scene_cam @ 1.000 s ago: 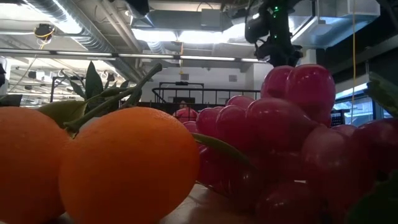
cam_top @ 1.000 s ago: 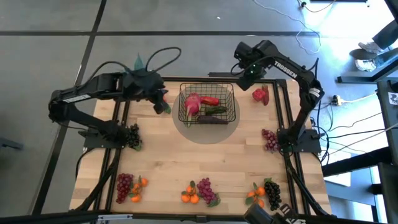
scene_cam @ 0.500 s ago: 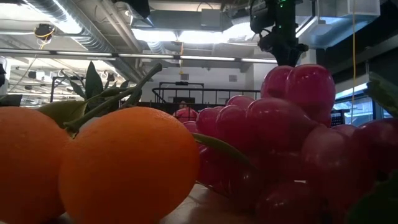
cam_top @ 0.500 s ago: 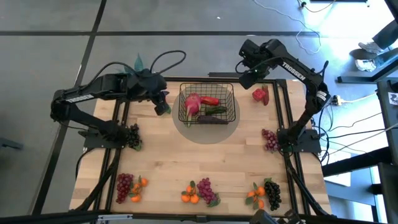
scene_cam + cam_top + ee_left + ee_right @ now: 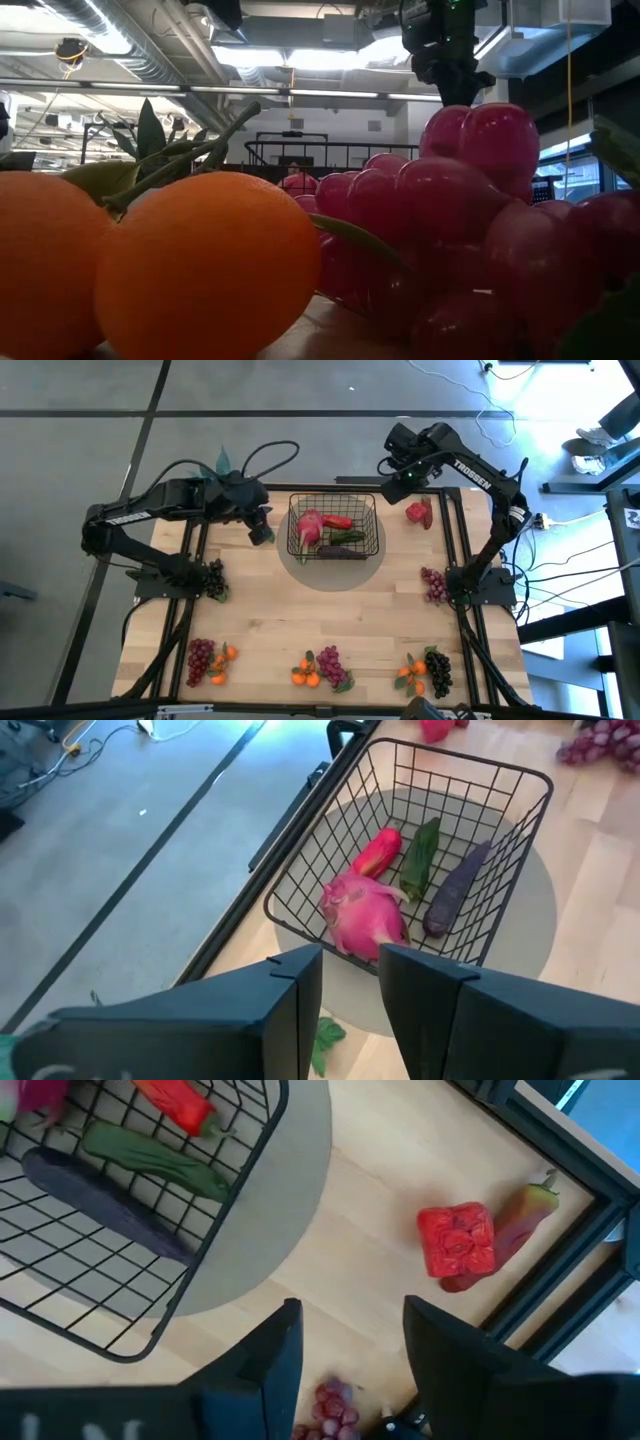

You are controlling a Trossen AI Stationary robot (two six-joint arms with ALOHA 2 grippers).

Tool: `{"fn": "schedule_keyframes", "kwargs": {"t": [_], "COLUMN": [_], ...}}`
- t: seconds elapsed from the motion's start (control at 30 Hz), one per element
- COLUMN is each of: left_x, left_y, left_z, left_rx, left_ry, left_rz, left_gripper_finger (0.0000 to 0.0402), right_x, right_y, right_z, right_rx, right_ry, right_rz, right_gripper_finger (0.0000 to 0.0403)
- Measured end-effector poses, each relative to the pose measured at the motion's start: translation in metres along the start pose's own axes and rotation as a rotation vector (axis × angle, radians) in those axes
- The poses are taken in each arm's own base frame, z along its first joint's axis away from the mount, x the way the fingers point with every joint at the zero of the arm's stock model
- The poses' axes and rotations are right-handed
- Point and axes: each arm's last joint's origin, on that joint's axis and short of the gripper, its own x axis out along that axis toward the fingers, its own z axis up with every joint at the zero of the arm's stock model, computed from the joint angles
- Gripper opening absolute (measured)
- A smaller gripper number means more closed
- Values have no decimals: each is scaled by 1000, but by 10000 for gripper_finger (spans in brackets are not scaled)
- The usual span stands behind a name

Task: Build produce basket
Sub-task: Put the red bell pepper into the black wire basket

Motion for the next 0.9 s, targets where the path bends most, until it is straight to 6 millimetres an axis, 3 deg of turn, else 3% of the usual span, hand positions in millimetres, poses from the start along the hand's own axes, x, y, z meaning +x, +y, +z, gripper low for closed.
{"fn": "schedule_keyframes", "kwargs": {"t": [0.17, 0.43, 0.73, 0.9], "left_x": [1, 2, 2, 2], "left_y": [-1, -1, -1, -1], "left_z": [0, 0, 0, 0], "left_rx": [2, 2, 2, 2], "left_ry": [3, 5, 5, 5], "left_rz": [-1, -1, -1, 0], "left_gripper_finger": [90, 90, 90, 90], "right_x": [0, 0, 0, 0], "right_y": [0, 0, 0, -1], "right_z": [0, 0, 0, 0], "right_rx": [12, 185, 158, 150], "right_ry": [0, 0, -1, -33], "right_rz": [0, -1, -9, -99], "right_gripper_finger": [159, 159, 159, 159]}}
